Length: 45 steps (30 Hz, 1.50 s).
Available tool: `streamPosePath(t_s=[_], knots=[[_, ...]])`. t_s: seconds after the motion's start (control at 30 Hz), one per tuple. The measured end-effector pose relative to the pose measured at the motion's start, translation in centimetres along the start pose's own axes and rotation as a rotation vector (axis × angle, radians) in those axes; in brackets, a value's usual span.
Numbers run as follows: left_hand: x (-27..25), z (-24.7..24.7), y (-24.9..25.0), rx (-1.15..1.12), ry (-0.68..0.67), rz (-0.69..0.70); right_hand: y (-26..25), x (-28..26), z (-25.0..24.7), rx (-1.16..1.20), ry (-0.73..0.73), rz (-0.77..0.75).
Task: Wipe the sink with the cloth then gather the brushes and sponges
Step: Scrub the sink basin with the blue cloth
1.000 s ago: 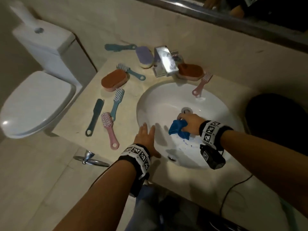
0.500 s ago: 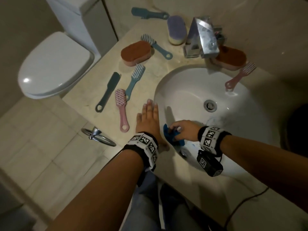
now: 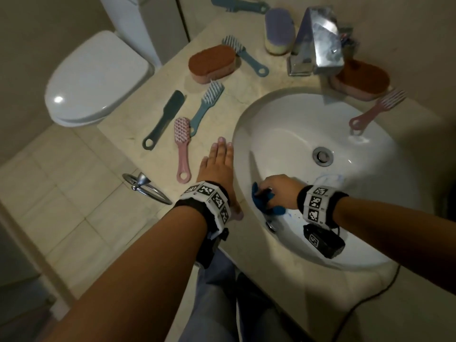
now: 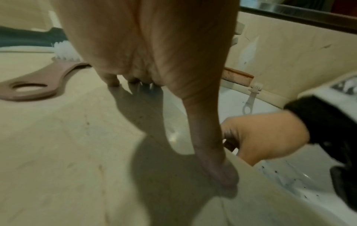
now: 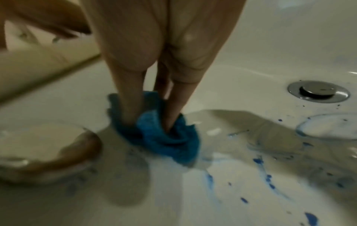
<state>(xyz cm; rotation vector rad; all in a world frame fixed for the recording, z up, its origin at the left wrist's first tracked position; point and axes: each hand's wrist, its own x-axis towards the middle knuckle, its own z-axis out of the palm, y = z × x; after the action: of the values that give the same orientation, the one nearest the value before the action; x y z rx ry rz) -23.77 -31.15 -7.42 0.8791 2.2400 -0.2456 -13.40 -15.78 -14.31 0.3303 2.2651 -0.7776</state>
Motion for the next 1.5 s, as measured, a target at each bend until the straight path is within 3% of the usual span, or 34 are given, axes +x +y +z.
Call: streamPosePath(t_s=[0.17,0.37,0.6,0.8,1.0,1.13,1.2,1.4,1.5], knots=[[0.1,0.0,-0.1,-0.043,0.01,-0.003,2.0,1.2,-0.5,-0.008,0.118,0.097],[0.2,-0.4,0.5,-0.033,-0.019,-0.038,1.3,-1.1,0.6,-0.014,-0.108,-0.056],[0.3,-0.3,0.4,-0.031,-0.016,-0.036,2.1,0.9,-0.6,-0.081,0.069,0.056],[0.4,-0.1,0.1,-0.036,-0.017,-0.016,1.0,-0.9,0.6,0.073,0.005,-0.047],[0.2,-0.1,0.1,-0.057,-0.001,-0.011,3.4,0.4,-0.7,-0.038,0.059,0.1],[0.2,-0.2,0.2,-0.029,0.006,-0.022,1.6,-1.3,-0.7,0.068,-0.087,-0.007],[0.4,-0.2,0.2,-0.029,0.003,-0.025,1.4,-1.7,0.4,0.0,-0.171,-0.033],[0.4,-0.1,0.2,-0.047,0.003,-0.024,4.3,0.2,0.1,-0.018,0.043,0.1],[0.4,-0.2,0.3,-0.044,-0.002,-0.027,4.1,-0.6,-0.6,0.021,0.007,0.058]])
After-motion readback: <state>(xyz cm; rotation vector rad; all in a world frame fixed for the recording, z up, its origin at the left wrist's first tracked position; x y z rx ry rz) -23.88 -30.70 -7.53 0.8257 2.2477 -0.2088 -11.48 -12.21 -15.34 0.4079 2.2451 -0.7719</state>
